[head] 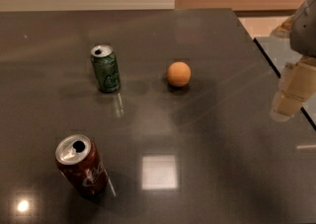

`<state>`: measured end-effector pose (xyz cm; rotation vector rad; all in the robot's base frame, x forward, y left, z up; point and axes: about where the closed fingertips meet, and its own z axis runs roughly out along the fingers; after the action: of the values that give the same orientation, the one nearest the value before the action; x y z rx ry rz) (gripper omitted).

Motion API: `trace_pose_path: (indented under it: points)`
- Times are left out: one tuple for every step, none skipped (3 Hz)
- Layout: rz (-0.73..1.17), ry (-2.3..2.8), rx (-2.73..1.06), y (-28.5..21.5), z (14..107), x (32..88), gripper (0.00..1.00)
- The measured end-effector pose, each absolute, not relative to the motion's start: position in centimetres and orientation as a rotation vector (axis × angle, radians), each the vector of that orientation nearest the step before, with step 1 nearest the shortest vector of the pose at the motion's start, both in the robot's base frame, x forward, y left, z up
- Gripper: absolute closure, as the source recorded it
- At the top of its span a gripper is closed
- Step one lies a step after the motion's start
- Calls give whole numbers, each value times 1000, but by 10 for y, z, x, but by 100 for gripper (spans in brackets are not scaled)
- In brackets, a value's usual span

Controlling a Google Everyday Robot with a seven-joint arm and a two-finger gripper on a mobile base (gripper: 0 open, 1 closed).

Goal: Knock green can over

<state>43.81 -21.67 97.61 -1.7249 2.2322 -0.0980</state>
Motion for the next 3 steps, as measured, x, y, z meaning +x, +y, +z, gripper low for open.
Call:
trace_pose_path:
  points:
    - [-102, 2221, -1713, -215, 978, 440, 0]
    - [-45, 2193, -1663, -205, 976, 454, 0]
    - [39, 2143, -1607, -178, 971, 483, 0]
